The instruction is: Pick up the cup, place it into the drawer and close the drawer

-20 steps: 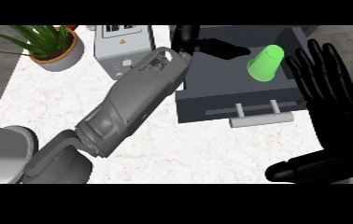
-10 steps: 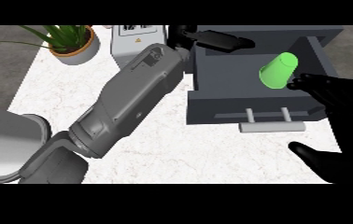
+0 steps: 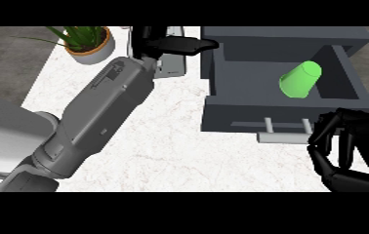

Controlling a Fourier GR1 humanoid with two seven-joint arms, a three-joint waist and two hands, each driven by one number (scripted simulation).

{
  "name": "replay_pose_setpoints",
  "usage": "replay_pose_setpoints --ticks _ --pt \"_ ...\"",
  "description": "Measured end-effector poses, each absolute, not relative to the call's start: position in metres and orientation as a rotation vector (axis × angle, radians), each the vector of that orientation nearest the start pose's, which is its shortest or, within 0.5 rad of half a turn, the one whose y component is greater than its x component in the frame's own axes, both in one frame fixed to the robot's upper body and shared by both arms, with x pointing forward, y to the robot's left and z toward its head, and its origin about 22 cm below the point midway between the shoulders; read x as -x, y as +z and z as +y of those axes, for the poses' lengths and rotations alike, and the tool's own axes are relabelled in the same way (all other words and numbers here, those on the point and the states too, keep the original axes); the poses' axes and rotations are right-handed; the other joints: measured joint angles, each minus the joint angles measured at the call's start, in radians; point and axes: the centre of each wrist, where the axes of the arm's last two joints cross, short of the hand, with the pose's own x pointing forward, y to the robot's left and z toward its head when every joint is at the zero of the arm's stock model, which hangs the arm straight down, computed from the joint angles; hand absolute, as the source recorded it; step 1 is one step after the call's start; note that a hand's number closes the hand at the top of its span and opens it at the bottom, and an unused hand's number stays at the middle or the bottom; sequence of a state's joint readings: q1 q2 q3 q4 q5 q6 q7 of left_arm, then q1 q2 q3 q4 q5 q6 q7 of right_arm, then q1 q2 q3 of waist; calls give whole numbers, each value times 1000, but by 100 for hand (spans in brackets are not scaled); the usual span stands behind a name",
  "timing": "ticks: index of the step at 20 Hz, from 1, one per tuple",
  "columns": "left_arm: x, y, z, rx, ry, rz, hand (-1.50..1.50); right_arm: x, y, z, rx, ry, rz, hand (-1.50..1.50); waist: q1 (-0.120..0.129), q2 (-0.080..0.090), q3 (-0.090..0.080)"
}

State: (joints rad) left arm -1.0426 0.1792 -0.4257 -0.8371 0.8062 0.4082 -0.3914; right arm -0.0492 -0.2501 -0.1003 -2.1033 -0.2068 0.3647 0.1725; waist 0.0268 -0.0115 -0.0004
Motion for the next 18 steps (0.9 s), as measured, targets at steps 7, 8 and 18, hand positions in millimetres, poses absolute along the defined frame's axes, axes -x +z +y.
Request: replay_pose_setpoints --ticks 7,8,18 --pt "-388 122 157 266 131 -1907 -150 -213 142 -266 -43 591 -1873 150 1 3 0" --pt "-380 117 165 257 134 -1905 -150 -214 141 -264 -31 596 -1861 150 1 3 0" --pt "-331 88 233 272 167 -1882 -150 -239 113 -253 221 946 -1792 150 7 9 0"
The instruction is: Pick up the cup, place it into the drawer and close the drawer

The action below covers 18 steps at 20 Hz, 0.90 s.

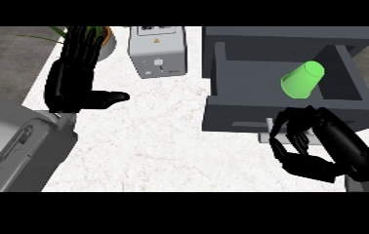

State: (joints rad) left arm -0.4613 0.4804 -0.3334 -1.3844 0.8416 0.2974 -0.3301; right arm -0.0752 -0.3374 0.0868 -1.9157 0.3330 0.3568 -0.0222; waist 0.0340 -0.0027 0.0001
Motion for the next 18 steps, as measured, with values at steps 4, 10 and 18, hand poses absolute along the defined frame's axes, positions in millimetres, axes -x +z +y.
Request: replay_pose_setpoints --ticks 4,10,18 --pt "-316 82 261 269 168 -1883 -150 -249 88 -241 314 1078 -1741 150 -3 2 0" --pt "-289 69 292 261 180 -1875 -150 -278 48 -224 394 1158 -1687 -150 -12 3 0" --pt "-277 51 320 250 197 -1886 -150 -323 8 -220 451 1256 -1578 -150 -18 6 0"
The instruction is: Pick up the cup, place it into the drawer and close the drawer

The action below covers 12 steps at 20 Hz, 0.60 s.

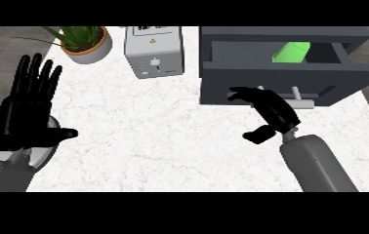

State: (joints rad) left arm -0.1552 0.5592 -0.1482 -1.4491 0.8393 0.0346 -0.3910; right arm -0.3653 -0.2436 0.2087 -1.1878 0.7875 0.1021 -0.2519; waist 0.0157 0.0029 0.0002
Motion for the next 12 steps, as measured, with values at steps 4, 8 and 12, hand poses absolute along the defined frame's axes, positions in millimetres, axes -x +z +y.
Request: replay_pose_setpoints --ticks 4,8,12 --pt "-273 51 328 264 196 -1887 -150 -345 -10 -221 447 1262 -1549 -150 2 1 0" --pt "-260 43 334 270 196 -1884 -150 -368 -16 -221 446 1245 -1548 -150 6 -3 -3" --pt "-264 42 343 275 197 -1885 -150 -389 -13 -227 403 1221 -1547 -150 13 1 -2"
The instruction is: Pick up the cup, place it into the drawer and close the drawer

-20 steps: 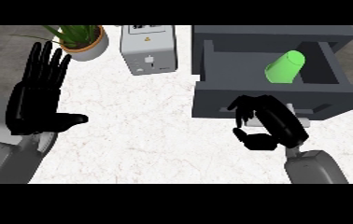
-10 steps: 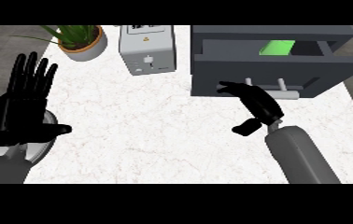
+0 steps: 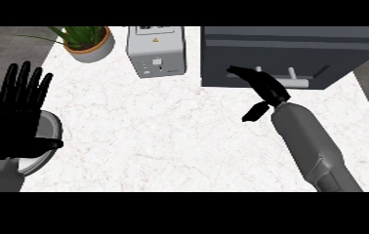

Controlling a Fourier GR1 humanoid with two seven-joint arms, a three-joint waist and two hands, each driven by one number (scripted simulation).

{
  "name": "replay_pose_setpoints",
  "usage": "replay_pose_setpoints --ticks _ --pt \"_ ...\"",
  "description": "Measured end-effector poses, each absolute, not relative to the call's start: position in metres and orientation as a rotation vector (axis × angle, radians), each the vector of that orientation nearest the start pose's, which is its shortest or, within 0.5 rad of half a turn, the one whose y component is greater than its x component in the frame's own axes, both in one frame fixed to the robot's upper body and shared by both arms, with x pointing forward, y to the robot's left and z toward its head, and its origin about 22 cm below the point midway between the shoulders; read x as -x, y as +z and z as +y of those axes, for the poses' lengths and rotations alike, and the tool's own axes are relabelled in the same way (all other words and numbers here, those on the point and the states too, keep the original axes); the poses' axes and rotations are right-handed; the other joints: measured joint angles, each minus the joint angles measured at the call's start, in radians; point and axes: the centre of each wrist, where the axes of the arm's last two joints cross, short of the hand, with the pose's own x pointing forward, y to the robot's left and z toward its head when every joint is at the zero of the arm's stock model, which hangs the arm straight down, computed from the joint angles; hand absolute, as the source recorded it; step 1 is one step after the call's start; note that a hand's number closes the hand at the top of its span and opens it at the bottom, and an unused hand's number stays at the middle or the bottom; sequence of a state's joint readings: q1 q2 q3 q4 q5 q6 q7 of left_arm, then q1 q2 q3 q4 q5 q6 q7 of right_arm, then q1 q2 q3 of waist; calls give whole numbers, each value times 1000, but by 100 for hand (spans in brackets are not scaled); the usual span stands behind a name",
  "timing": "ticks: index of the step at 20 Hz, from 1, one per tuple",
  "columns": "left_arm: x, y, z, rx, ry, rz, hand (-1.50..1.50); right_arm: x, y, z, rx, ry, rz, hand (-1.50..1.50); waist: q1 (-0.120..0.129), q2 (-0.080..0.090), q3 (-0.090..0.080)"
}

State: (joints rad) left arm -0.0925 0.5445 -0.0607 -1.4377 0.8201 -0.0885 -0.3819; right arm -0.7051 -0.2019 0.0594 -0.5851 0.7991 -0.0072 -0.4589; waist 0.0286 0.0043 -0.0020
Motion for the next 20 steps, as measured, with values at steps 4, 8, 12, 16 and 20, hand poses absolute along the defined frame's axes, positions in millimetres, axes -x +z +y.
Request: replay_pose_setpoints --ticks 4,8,12,16,20 --pt "-268 44 343 300 194 -1882 -150 -407 1 -242 369 1221 -1544 -150 9 2 1" --pt "-268 43 343 317 181 -1885 -150 -416 8 -256 345 1218 -1541 -150 23 5 2" --pt "-270 43 342 327 164 -1882 -150 -420 14 -264 312 1225 -1522 -150 33 7 0" --pt "-273 39 337 326 153 -1885 -150 -421 15 -269 266 1222 -1513 -150 38 8 1" --pt "-273 39 332 325 147 -1893 -150 -420 14 -275 240 1205 -1515 -150 47 9 1"
